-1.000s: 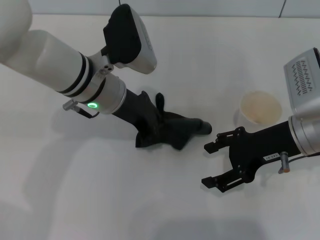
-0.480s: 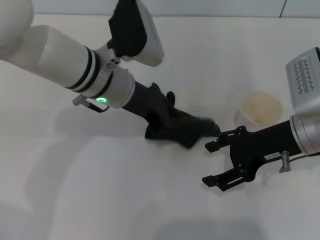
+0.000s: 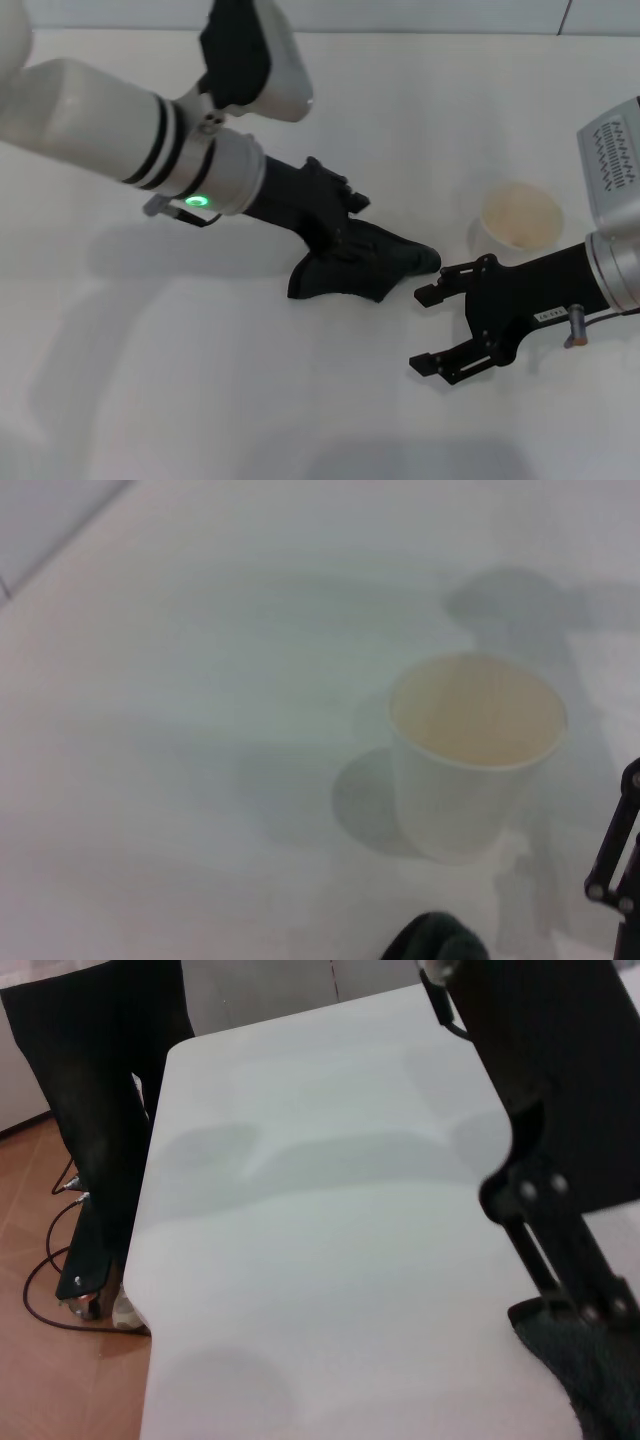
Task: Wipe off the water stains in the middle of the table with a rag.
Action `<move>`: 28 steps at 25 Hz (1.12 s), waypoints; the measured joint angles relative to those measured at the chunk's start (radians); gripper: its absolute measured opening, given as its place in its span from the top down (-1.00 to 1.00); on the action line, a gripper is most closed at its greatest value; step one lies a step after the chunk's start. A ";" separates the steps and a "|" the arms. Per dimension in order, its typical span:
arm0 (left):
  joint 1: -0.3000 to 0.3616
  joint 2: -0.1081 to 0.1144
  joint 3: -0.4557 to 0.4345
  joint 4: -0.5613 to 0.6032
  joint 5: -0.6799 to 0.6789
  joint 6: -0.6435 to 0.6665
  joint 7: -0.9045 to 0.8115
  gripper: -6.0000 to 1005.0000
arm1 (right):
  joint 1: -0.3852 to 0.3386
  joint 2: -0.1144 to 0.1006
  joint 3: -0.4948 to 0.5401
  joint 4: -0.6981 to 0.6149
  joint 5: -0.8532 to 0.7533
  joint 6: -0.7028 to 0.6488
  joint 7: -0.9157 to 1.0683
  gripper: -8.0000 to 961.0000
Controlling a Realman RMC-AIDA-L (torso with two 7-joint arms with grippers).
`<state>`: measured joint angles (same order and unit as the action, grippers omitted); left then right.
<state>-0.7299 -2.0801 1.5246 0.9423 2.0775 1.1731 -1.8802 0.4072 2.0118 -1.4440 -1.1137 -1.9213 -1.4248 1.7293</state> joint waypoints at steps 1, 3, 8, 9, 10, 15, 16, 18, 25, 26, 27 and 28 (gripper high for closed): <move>0.036 0.001 -0.004 0.034 0.001 0.003 0.004 -0.13 | 0.000 -0.001 0.004 -0.001 0.001 -0.001 0.000 -0.75; 0.096 0.002 -0.013 0.095 0.002 0.017 0.019 -0.24 | -0.004 -0.001 0.023 -0.003 0.001 -0.009 -0.006 -0.75; 0.239 0.002 -0.078 0.223 -0.030 0.098 0.093 -0.33 | -0.027 -0.002 0.099 -0.003 0.033 -0.054 -0.068 -0.75; 0.261 0.002 -0.093 0.230 -0.045 0.116 0.112 -0.34 | -0.033 -0.002 0.109 -0.003 0.037 -0.060 -0.079 -0.75; 0.279 0.002 -0.116 0.234 -0.064 0.140 0.135 -0.36 | -0.037 -0.002 0.123 -0.002 0.039 -0.068 -0.091 -0.75; 0.354 0.002 -0.254 0.238 -0.135 0.282 0.250 -0.41 | -0.047 -0.002 0.177 0.021 0.041 -0.110 -0.132 -0.75; 0.368 0.003 -0.283 0.238 -0.147 0.312 0.275 -0.40 | -0.049 -0.002 0.182 0.024 0.041 -0.113 -0.140 -0.75; 0.395 0.003 -0.333 0.238 -0.155 0.364 0.320 -0.40 | -0.054 -0.002 0.190 0.030 0.042 -0.117 -0.159 -0.75; 0.455 0.014 -0.459 0.231 -0.136 0.491 0.397 -0.39 | -0.057 -0.003 0.271 0.104 0.087 -0.173 -0.256 -0.75; 0.462 0.016 -0.468 0.232 -0.129 0.499 0.400 -0.39 | -0.058 -0.003 0.280 0.113 0.092 -0.179 -0.269 -0.75; 0.466 0.019 -0.474 0.235 -0.123 0.504 0.401 -0.38 | -0.060 -0.003 0.285 0.120 0.095 -0.182 -0.279 -0.75; 0.467 0.020 -0.474 0.235 -0.118 0.508 0.401 -0.38 | -0.062 -0.003 0.288 0.125 0.096 -0.185 -0.289 -0.75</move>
<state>-0.2625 -2.0599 1.0503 1.1775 1.9592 1.6807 -1.4796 0.3456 2.0083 -1.1562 -0.9890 -1.8250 -1.6099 1.4406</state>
